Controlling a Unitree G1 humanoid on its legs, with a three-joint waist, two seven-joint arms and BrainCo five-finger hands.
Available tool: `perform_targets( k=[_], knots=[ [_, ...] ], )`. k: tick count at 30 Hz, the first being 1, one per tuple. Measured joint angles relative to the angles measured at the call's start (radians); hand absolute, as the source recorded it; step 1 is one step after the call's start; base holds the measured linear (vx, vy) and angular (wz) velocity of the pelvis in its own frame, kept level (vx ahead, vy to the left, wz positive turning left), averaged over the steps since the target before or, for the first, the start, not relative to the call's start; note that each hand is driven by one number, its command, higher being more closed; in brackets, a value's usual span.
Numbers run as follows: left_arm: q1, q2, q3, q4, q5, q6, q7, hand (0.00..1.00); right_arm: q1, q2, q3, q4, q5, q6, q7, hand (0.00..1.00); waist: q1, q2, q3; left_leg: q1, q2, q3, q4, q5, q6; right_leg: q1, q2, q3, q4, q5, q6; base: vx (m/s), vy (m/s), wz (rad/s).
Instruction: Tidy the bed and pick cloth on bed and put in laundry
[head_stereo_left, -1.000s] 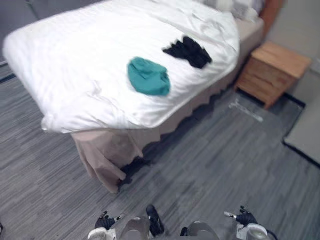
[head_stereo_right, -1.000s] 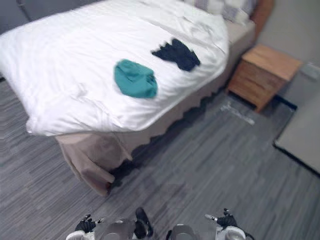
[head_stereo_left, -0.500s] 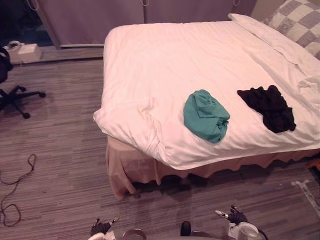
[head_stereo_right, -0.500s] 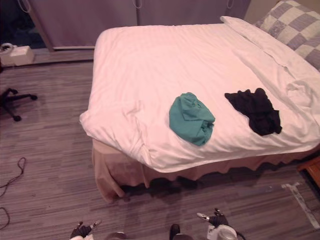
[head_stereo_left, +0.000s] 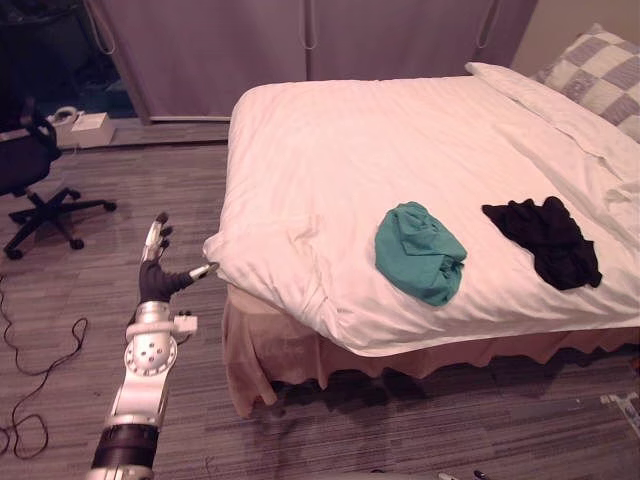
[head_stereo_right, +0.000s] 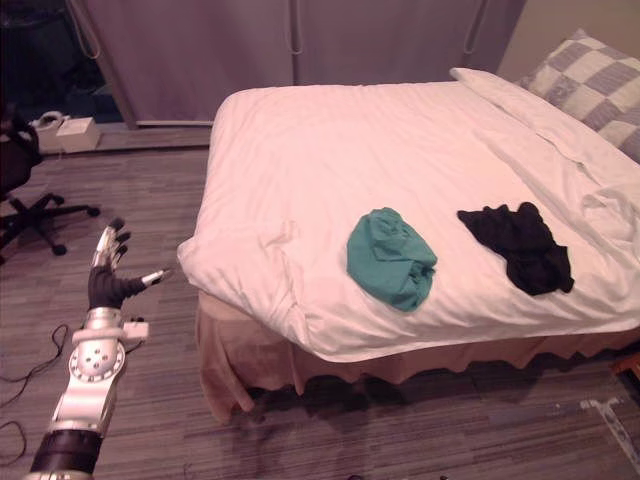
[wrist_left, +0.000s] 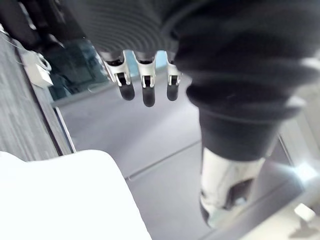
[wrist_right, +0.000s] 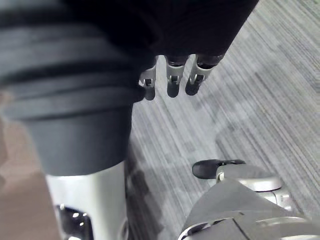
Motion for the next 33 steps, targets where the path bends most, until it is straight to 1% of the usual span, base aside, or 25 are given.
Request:
perform_targets(
  k=[1,2,3,4,5,6,7,9,10,12,14,15,17,18,20,21,24,26,27,28,29,30,31,32,33],
  knots=[
    [-0.092,0.028,-0.023,0.068,0.0,0.024,0.0,0.0,-0.031,0.001,0.013,-0.012,0.016,-0.003,-0.001,0.0,-0.008,-0.005,0.047,-0.047,0.001,0.011,0.029,-0.001,0.004,-0.043,-0.002,0.024,0.002,0.02,-0.003,-0.22,-0.054,-0.39],
    [-0.214,0.063,-0.042,0.136,-0.002,0.05,0.001,0.0,-0.088,0.0,0.029,-0.016,0.049,-0.015,-0.007,0.0,-0.016,-0.04,0.107,-0.12,0.002,0.022,0.065,-0.003,0.011,-0.113,-0.008,0.045,0.006,0.037,0.005,-0.24,-0.064,-0.31],
    [-0.269,0.075,-0.047,0.162,-0.002,0.061,0.001,0.0,-0.11,0.0,0.032,-0.019,0.063,-0.022,-0.011,0.0,-0.021,-0.042,0.141,-0.154,0.001,0.023,0.079,-0.002,0.015,-0.144,-0.009,0.054,0.006,0.048,0.006,-0.21,-0.065,-0.18],
    [-0.341,0.086,-0.052,0.197,-0.001,0.074,0.001,0.0,-0.137,-0.003,0.033,-0.023,0.085,-0.032,-0.019,0.0,-0.027,-0.06,0.175,-0.189,0.001,0.022,0.097,0.003,0.024,-0.18,-0.012,0.063,0.005,0.073,0.001,-0.1,-0.042,-0.09],
    [-0.45,0.096,-0.065,0.255,-0.001,0.113,0.002,0.0,-0.187,-0.013,0.033,-0.045,0.133,-0.049,-0.031,0.0,-0.042,-0.053,0.249,-0.24,0.002,0.025,0.131,0.015,0.033,-0.222,-0.017,0.077,0.001,0.101,-0.003,-0.07,-0.028,-0.08],
    [-0.482,0.096,-0.068,0.273,0.0,0.129,0.003,0.0,-0.204,-0.021,0.035,-0.054,0.157,-0.056,-0.037,0.0,-0.047,-0.047,0.274,-0.253,0.004,0.026,0.143,0.015,0.035,-0.232,-0.017,0.086,0.001,0.109,-0.002,-0.06,-0.002,-0.17],
    [-0.532,0.096,-0.076,0.306,0.011,0.173,0.015,0.0,-0.238,-0.037,0.038,-0.062,0.203,-0.067,-0.048,0.0,-0.054,-0.032,0.301,-0.28,0.006,0.037,0.156,0.012,0.038,-0.261,-0.017,0.104,0.0,0.121,0.003,-0.04,0.026,-0.23],
    [-0.605,0.104,-0.076,0.353,0.026,0.23,0.039,0.0,-0.282,-0.059,0.04,-0.09,0.26,-0.089,-0.061,0.0,-0.056,-0.017,0.315,-0.319,0.008,0.058,0.161,0.01,0.04,-0.308,-0.014,0.129,-0.002,0.134,0.005,-0.01,0.03,-0.26],
    [-0.66,0.116,-0.077,0.376,0.046,0.259,0.056,1.0,-0.31,-0.076,0.049,-0.124,0.295,-0.106,-0.064,0.0,-0.057,-0.017,0.333,-0.333,0.009,0.068,0.162,0.01,0.04,-0.326,-0.012,0.136,-0.004,0.139,0.007,0.01,0.011,-0.15],
    [-0.711,0.126,-0.081,0.389,0.08,0.297,0.059,1.0,-0.328,-0.092,0.056,-0.199,0.338,-0.145,-0.077,0.0,-0.062,-0.017,0.354,-0.354,0.02,0.068,0.182,0.001,0.044,-0.34,-0.007,0.137,-0.004,0.144,0.007,-0.01,-0.003,-0.03],
    [-0.721,0.139,-0.086,0.386,0.147,0.328,0.036,1.0,-0.328,-0.113,0.067,-0.275,0.37,-0.176,-0.082,0.0,-0.063,-0.018,0.354,-0.387,0.03,0.068,0.216,-0.015,0.048,-0.362,-0.006,0.14,-0.005,0.146,0.007,-0.04,-0.026,0.0],
    [-0.719,0.144,-0.086,0.385,0.171,0.331,0.029,1.0,-0.328,-0.123,0.068,-0.305,0.391,-0.185,-0.081,0.0,-0.063,-0.019,0.354,-0.398,0.036,0.068,0.233,-0.023,0.047,-0.367,-0.005,0.141,-0.005,0.146,0.007,-0.04,-0.029,-0.09],
    [-0.694,0.166,-0.086,0.368,0.256,0.345,-0.023,1.0,-0.326,-0.144,0.067,-0.379,0.472,-0.206,-0.08,0.0,-0.062,-0.023,0.357,-0.401,0.051,0.073,0.269,-0.043,0.049,-0.36,-0.001,0.146,-0.005,0.148,0.009,-0.04,-0.022,-0.13],
    [-0.666,0.173,-0.086,0.358,0.326,0.345,-0.059,1.0,-0.319,-0.171,0.059,-0.434,0.489,-0.211,-0.085,0.0,-0.064,-0.023,0.357,-0.397,0.061,0.071,0.292,-0.056,0.047,-0.347,0.002,0.145,-0.005,0.148,0.009,-0.04,-0.018,-0.08],
    [-0.622,0.172,-0.083,0.336,0.378,0.344,-0.086,1.0,-0.317,-0.213,0.014,-0.516,0.509,-0.22,-0.101,0.0,-0.065,-0.023,0.357,-0.391,0.074,0.064,0.32,-0.075,0.049,-0.325,0.005,0.141,-0.008,0.148,0.009,-0.02,-0.008,-0.02],
    [-0.598,0.17,-0.076,0.324,0.38,0.341,-0.093,1.0,-0.317,-0.229,-0.013,-0.553,0.511,-0.225,-0.108,0.0,-0.065,-0.023,0.357,-0.385,0.078,0.06,0.327,-0.083,0.05,-0.314,0.006,0.137,-0.012,0.148,0.009,-0.03,-0.011,0.05],
    [-0.401,0.144,-0.016,0.268,0.371,0.274,-0.094,1.0,-0.344,-0.361,-0.145,-0.743,0.479,-0.236,-0.163,0.0,-0.065,-0.009,0.347,-0.324,0.088,0.049,0.332,-0.096,0.049,-0.239,0.012,0.122,-0.027,0.147,0.011,-0.01,-0.004,0.03],
    [-0.21,0.105,0.005,0.244,0.363,0.222,-0.075,1.0,-0.364,-0.465,-0.194,-0.834,0.426,-0.233,-0.171,0.0,-0.063,0.012,0.283,-0.294,0.09,0.048,0.313,-0.095,0.044,-0.209,0.018,0.112,-0.04,0.145,0.014,0.04,-0.021,0.01],
    [-0.158,0.092,0.006,0.241,0.362,0.213,-0.07,0.0,-0.374,-0.485,-0.199,-0.847,0.416,-0.232,-0.168,0.0,-0.059,0.017,0.264,-0.286,0.089,0.049,0.303,-0.093,0.041,-0.201,0.02,0.11,-0.041,0.143,0.016,0.1,-0.028,0.05],
    [-0.039,0.062,0.006,0.24,0.359,0.202,-0.067,0.0,-0.404,-0.516,-0.197,-0.874,0.366,-0.215,-0.154,0.0,-0.054,0.03,0.232,-0.25,0.084,0.046,0.275,-0.083,0.03,-0.164,0.022,0.098,-0.054,0.141,0.018,0.09,-0.022,0.07],
    [0.051,0.04,0.015,0.243,0.346,0.2,-0.067,0.0,-0.413,-0.525,-0.188,-0.882,0.341,-0.21,-0.132,0.0,-0.049,0.034,0.21,-0.22,0.076,0.038,0.251,-0.077,0.025,-0.131,0.021,0.085,-0.07,0.134,0.023,0.13,-0.029,0.16],
    [0.166,0.005,0.034,0.252,0.329,0.197,-0.067,0.0,-0.425,-0.534,-0.161,-0.887,0.333,-0.19,-0.103,0.0,-0.046,0.038,0.18,-0.19,0.065,0.024,0.222,-0.068,0.018,-0.1,0.02,0.076,-0.081,0.122,0.02,0.08,-0.017,0.17],
    [0.216,-0.016,0.05,0.26,0.325,0.193,-0.062,0.0,-0.429,-0.54,-0.145,-0.889,0.327,-0.178,-0.083,0.0,-0.045,0.039,0.166,-0.178,0.06,0.018,0.208,-0.061,0.016,-0.086,0.019,0.067,-0.085,0.117,0.017,0.12,-0.017,0.31],
    [0.303,-0.065,0.098,0.274,0.309,0.188,-0.047,0.0,-0.438,-0.56,-0.103,-0.888,0.317,-0.145,-0.03,0.0,-0.032,0.038,0.136,-0.148,0.046,-0.002,0.172,-0.048,0.019,-0.058,0.015,0.048,-0.085,0.102,0.01,0.07,-0.003,0.34],
    [0.329,-0.08,0.118,0.289,0.299,0.188,-0.042,0.0,-0.447,-0.568,-0.083,-0.885,0.317,-0.129,-0.004,0.0,-0.025,0.039,0.126,-0.138,0.041,-0.011,0.159,-0.043,0.018,-0.048,0.013,0.037,-0.085,0.097,0.011,0.08,0.003,0.48]
  ],
)
